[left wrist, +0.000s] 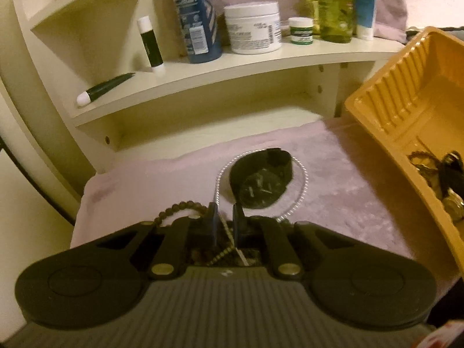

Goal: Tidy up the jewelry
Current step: 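Grasp the pearl strand in the bead tangle with the left gripper, then lift the pearl strand over the tray and open the left gripper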

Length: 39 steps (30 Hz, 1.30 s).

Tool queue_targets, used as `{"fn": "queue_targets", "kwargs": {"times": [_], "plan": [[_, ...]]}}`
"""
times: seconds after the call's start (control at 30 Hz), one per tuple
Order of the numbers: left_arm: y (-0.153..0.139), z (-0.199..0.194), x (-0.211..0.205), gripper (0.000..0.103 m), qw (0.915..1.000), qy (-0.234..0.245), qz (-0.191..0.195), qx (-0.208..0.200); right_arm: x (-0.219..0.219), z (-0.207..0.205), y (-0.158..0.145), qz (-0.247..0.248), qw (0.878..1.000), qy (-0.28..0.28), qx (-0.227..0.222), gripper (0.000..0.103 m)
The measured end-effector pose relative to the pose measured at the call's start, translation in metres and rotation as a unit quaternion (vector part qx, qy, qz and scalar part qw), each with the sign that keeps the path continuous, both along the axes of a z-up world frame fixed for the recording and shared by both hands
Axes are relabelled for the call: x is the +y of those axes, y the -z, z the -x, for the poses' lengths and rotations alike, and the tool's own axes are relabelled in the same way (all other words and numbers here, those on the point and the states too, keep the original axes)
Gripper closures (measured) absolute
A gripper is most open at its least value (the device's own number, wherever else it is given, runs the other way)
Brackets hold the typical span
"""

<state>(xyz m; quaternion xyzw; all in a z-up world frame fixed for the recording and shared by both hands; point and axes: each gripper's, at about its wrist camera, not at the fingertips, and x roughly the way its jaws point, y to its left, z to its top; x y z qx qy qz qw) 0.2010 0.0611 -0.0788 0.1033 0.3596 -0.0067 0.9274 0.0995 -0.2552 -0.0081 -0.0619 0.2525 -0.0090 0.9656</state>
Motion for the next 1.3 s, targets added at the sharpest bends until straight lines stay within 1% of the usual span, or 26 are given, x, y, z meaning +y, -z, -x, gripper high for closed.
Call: {"fn": "queue_targets", "kwargs": {"times": [0.17, 0.3, 0.47, 0.5, 0.53, 0.67, 0.77, 0.87, 0.93, 1.1, 1.3], "plan": [[0.010, -0.020, 0.003, 0.094, 0.9998, 0.015, -0.005, 0.013, 0.000, 0.000, 0.000, 0.000, 1.000, 0.003, 0.001, 0.097], [0.015, -0.027, 0.002, 0.094, 0.9996, 0.015, -0.016, 0.019, -0.001, -0.001, 0.000, 0.000, 1.000, 0.003, 0.001, 0.097], [0.018, -0.032, 0.007, 0.092, 0.9996, 0.010, -0.008, 0.024, -0.002, -0.002, 0.001, 0.000, 1.000, 0.002, 0.000, 0.097], [0.017, -0.032, 0.007, 0.094, 0.9996, 0.009, -0.006, 0.027, -0.002, -0.002, 0.002, 0.000, 1.000, 0.002, 0.000, 0.097], [0.017, -0.032, 0.008, 0.101, 0.9995, 0.010, -0.005, 0.029, -0.001, -0.002, 0.002, 0.000, 1.000, 0.002, 0.000, 0.097], [0.012, -0.023, 0.010, 0.101, 0.9999, 0.007, -0.003, 0.014, -0.001, -0.003, 0.002, -0.001, 1.000, 0.002, -0.001, 0.097], [-0.001, -0.012, 0.012, 0.101, 1.0000, 0.004, 0.001, -0.008, -0.001, -0.002, 0.002, -0.002, 1.000, 0.000, -0.003, 0.097], [-0.022, -0.003, 0.012, 0.101, 0.9993, 0.008, 0.009, -0.035, 0.001, 0.000, 0.001, -0.004, 1.000, -0.001, -0.006, 0.097], [-0.038, 0.002, 0.009, 0.101, 0.9983, 0.019, 0.016, -0.053, 0.002, 0.001, 0.000, -0.003, 1.000, -0.003, -0.008, 0.097], [-0.081, 0.013, -0.008, 0.101, 0.9933, 0.057, 0.021, -0.098, 0.003, 0.003, -0.002, -0.007, 1.000, -0.006, -0.012, 0.097], [-0.118, 0.021, -0.031, 0.101, 0.9865, 0.100, 0.036, -0.124, 0.004, 0.004, -0.001, -0.007, 1.000, -0.007, -0.014, 0.097]]}}
